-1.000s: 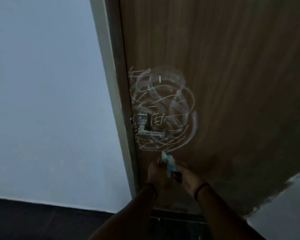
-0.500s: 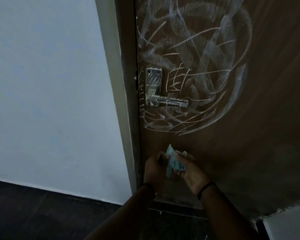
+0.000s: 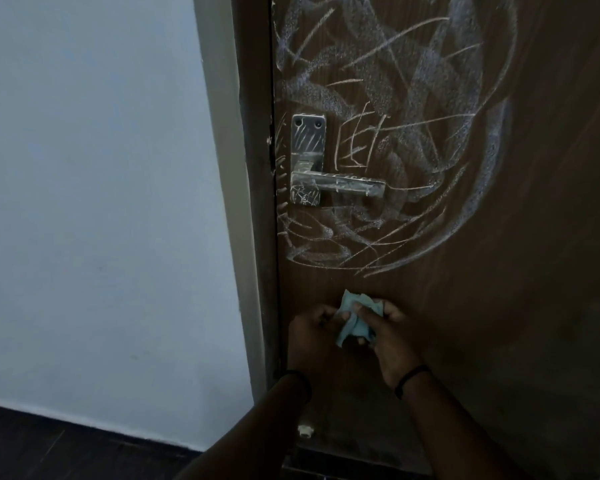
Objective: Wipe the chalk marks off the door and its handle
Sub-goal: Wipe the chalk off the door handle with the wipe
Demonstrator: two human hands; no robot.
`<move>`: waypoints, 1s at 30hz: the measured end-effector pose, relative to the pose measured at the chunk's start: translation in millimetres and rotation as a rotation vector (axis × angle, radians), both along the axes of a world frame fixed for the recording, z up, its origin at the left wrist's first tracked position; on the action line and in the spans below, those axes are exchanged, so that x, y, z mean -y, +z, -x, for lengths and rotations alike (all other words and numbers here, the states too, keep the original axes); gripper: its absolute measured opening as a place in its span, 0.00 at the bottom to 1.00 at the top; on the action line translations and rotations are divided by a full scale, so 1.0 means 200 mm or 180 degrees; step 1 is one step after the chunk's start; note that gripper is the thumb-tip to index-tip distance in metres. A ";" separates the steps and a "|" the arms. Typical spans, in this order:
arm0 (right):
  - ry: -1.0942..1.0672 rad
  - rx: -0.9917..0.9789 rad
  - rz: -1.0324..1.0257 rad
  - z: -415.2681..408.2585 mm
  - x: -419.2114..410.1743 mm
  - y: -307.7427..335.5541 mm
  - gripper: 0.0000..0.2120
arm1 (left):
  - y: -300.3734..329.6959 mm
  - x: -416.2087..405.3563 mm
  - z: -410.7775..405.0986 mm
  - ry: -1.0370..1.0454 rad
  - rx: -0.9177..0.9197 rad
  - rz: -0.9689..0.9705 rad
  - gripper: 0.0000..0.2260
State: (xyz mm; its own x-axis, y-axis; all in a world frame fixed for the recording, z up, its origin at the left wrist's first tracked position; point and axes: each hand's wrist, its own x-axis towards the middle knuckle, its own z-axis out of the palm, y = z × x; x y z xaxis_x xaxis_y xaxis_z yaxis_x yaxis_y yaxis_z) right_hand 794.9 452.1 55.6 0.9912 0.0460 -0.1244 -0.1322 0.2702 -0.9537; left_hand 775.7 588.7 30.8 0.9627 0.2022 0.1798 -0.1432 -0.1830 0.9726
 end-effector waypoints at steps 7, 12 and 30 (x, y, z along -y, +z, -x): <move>-0.0109 0.0145 -0.0008 -0.04 0.00 -0.08 0.13 | -0.05 0.03 -0.05 0.0124 0.0161 0.0382 0.06; -0.0188 0.0287 0.0098 -0.03 0.00 -0.09 0.12 | -0.04 0.07 -0.04 0.0162 0.0334 0.0306 0.05; -0.0346 0.0881 0.0284 0.15 -0.07 0.20 0.05 | 0.25 -0.03 0.12 0.0310 0.0634 0.0447 0.07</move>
State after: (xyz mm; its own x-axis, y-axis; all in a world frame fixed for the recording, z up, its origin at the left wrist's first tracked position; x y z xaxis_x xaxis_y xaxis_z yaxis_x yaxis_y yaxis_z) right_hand 764.8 467.0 95.3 0.9864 -0.0611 0.1523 0.1610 0.1821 -0.9700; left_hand 751.5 593.8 81.2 0.8860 0.3285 0.3274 -0.3227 -0.0703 0.9439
